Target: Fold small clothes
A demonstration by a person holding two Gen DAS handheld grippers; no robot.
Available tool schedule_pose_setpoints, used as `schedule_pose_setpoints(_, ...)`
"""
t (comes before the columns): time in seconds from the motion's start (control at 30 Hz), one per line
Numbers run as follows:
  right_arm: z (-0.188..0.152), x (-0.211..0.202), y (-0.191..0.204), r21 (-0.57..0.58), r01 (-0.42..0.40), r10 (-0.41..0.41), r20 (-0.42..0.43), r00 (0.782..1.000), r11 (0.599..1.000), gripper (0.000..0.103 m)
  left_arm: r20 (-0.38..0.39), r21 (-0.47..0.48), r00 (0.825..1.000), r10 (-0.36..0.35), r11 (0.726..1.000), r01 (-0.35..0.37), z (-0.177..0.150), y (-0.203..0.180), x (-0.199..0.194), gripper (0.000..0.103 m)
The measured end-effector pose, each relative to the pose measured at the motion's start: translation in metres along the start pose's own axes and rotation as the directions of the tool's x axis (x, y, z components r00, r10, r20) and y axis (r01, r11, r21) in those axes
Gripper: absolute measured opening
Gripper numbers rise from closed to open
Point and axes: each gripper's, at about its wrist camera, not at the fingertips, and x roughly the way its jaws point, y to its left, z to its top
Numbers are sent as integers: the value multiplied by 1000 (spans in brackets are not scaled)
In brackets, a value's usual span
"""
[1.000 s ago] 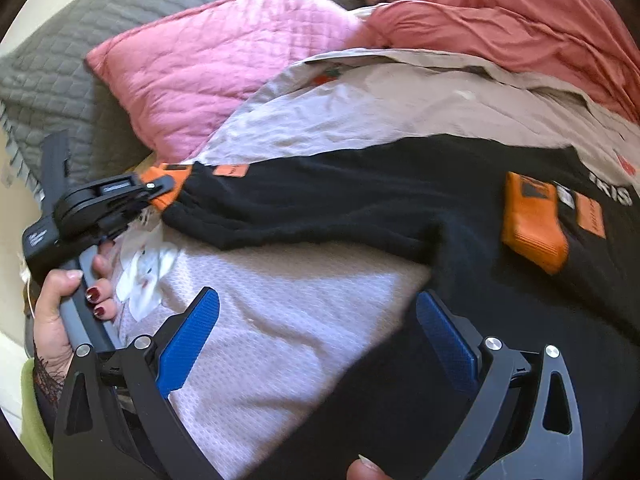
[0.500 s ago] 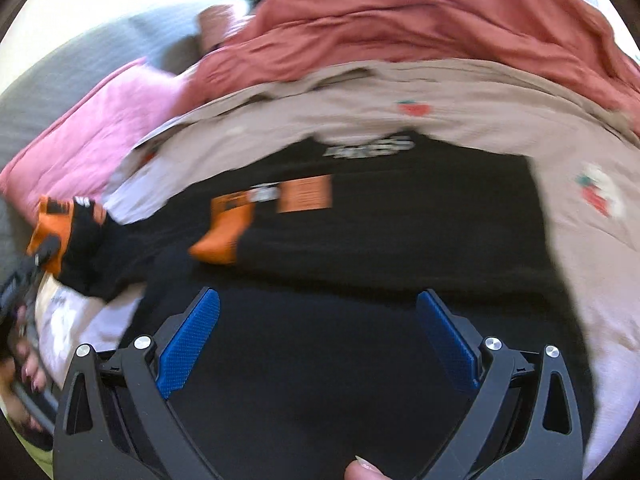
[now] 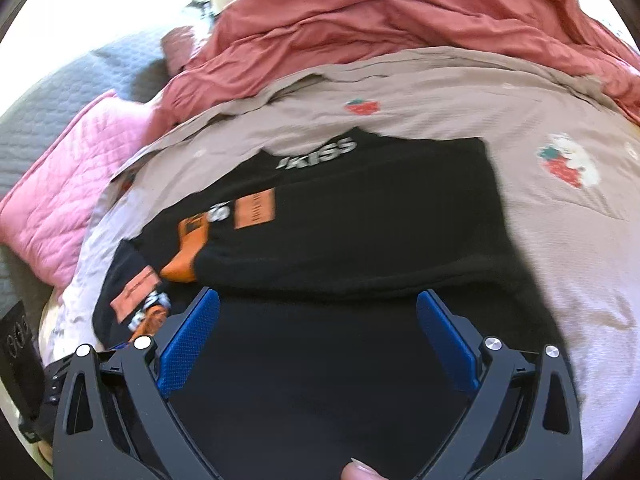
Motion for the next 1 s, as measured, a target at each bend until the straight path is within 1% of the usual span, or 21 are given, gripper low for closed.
schedule_pose_setpoints(0.07,-2,5,11,-16,-23,23,-18,1000,1000,98,-7,27,1000,-3,1000,3,0,-6,-1,31)
schedule_pose_setpoints(0.13,-7,11,24,-28,-57,55,-47,997,998,98,11,36,1000,-14,999,13,-1,-8,-8,35)
schedule_pose_setpoints(0.2,-14,20,38,-37,-102,98,-88,991,994,98,49,13,999,-11,1000,11,-1,-3,-19,39)
schedule_pose_setpoints(0.23,-17,24,44,-39,-122,117,-109,987,992,98,67,-4,998,-3,1000,4,-2,2,-25,45)
schedule_pose_setpoints(0.27,-20,27,49,-40,-141,135,-126,983,989,98,80,-17,997,6,1000,-5,-2,5,-29,48)
schedule_pose_setpoints(0.3,-25,32,57,-38,-167,160,-150,976,985,98,92,-36,996,21,999,-18,-2,12,-32,49)
schedule_pose_setpoints(0.37,-32,40,70,-39,-200,190,-191,963,979,98,112,-96,989,97,992,-86,-2,30,-37,50)
schedule_pose_setpoints(0.43,-36,46,80,-39,-216,202,-213,956,976,98,123,-144,981,149,981,-131,-1,44,-40,51)
schedule_pose_setpoints(0.5,-37,51,91,-55,-208,192,-212,958,977,99,129,-186,972,195,968,-169,0,54,-42,53)
schedule_pose_setpoints(0.6,-35,60,102,-65,-189,173,-198,965,980,99,134,-214,945,298,940,-266,1,64,-45,59)
schedule_pose_setpoints(0.63,-35,63,105,-68,-187,171,-194,966,980,99,136,-220,940,312,935,-279,1,67,-47,62)
schedule_pose_setpoints(0.7,-34,67,114,-93,-177,157,-186,970,980,96,151,-242,936,318,930,-277,1,71,-51,65)
schedule_pose_setpoints(0.73,-34,69,117,-104,-179,158,-182,971,978,85,158,-252,934,320,928,-275,1,73,-55,67)
schedule_pose_setpoints(0.77,-35,68,121,-121,-175,152,-178,972,977,78,162,-257,933,322,926,-275,1,75,-56,67)
schedule_pose_setpoints(0.8,-35,68,125,-140,-159,135,-168,977,977,73,166,-260,930,327,925,-278,1,76,-57,67)
schedule_pose_setpoints(0.87,-35,66,125,-144,-144,123,-147,981,979,64,167,-263,926,338,921,-289,1,77,-58,67)
schedule_pose_setpoints(0.93,-35,64,120,-132,-135,119,-129,985,982,49,164,-271,926,341,918,-290,1,78,-58,67)
schedule_pose_setpoints(0.97,-34,63,117,-123,-135,120,-123,985,983,45,165,-274,926,340,918,-288,1,79,-59,67)
schedule_pose_setpoints(1.0,-33,63,114,-114,-135,122,-117,986,984,38,166,-276,926,340,917,-287,1,79,-59,67)
